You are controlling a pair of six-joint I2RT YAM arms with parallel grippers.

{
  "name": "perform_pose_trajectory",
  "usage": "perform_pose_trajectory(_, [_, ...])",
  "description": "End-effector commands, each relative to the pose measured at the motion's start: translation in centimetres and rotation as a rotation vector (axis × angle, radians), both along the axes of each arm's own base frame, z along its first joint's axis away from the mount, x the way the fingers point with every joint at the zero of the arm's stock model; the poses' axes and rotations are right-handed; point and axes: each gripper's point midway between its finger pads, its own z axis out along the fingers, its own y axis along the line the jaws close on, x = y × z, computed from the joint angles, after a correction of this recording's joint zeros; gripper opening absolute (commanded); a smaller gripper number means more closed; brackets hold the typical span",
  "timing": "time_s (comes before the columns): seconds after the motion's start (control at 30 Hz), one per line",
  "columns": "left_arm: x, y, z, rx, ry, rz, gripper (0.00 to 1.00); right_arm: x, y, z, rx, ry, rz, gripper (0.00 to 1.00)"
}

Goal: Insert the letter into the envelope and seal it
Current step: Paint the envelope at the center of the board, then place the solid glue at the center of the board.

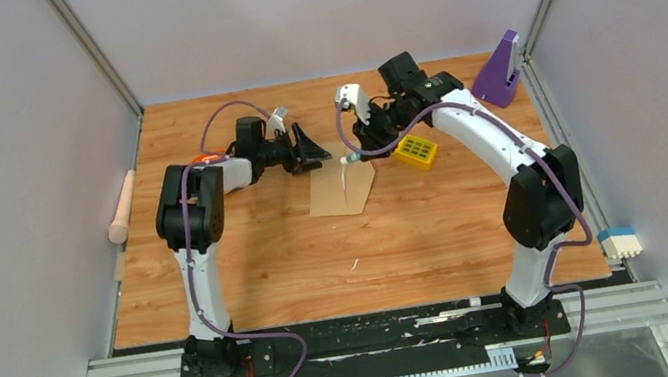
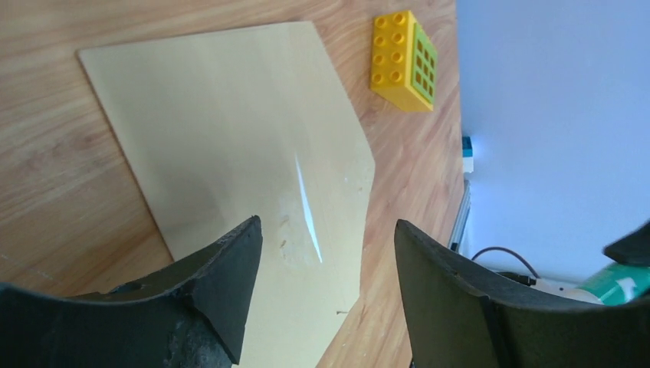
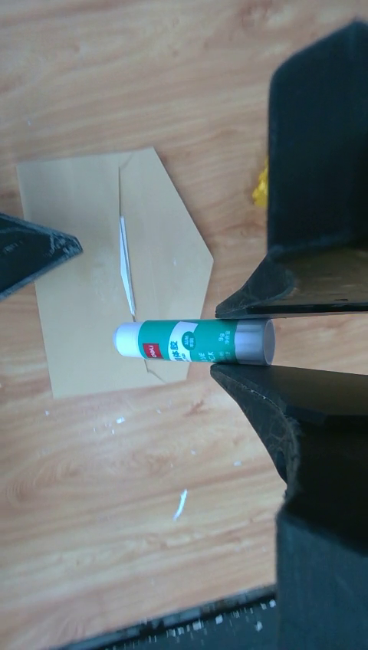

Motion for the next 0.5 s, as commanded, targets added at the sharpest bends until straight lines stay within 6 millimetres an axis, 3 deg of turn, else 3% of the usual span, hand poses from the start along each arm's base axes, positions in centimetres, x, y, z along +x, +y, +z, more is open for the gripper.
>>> perform_pose_trajectory(0.0, [0.1, -0.7, 6.0, -0.065, -0.17, -0.049, 0.74, -4.2, -0.3, 1.0, 0.163, 0.172, 0.08, 0.0])
perform_pose_trajectory(0.13, [-0.4, -1.0, 7.7, -0.114, -0.204, -0.08, 0.86, -4.6, -2.4, 0.0, 0.191, 0.224, 0.05, 0.0])
perform_pose_trajectory(0.23, [-1.2, -1.4, 9.6, -0.181, -0.237, -0.137, 0.98, -6.2, -3.2, 0.4, 0.256, 0.287, 0.087, 0.0])
perform_pose_trajectory(0.33, [-1.7, -1.7, 11.8, -0.24, -0.29, -0.171, 1.0, -7.9, -3.9, 0.8, 0.292, 0.353, 0.143, 0.0])
perform_pose_trajectory(0.47, [-3.3, -2.3, 13.2, -0.298, -0.334, -0.234, 1.0, -8.1, -5.3, -0.6, 0.304, 0.419, 0.136, 0.0])
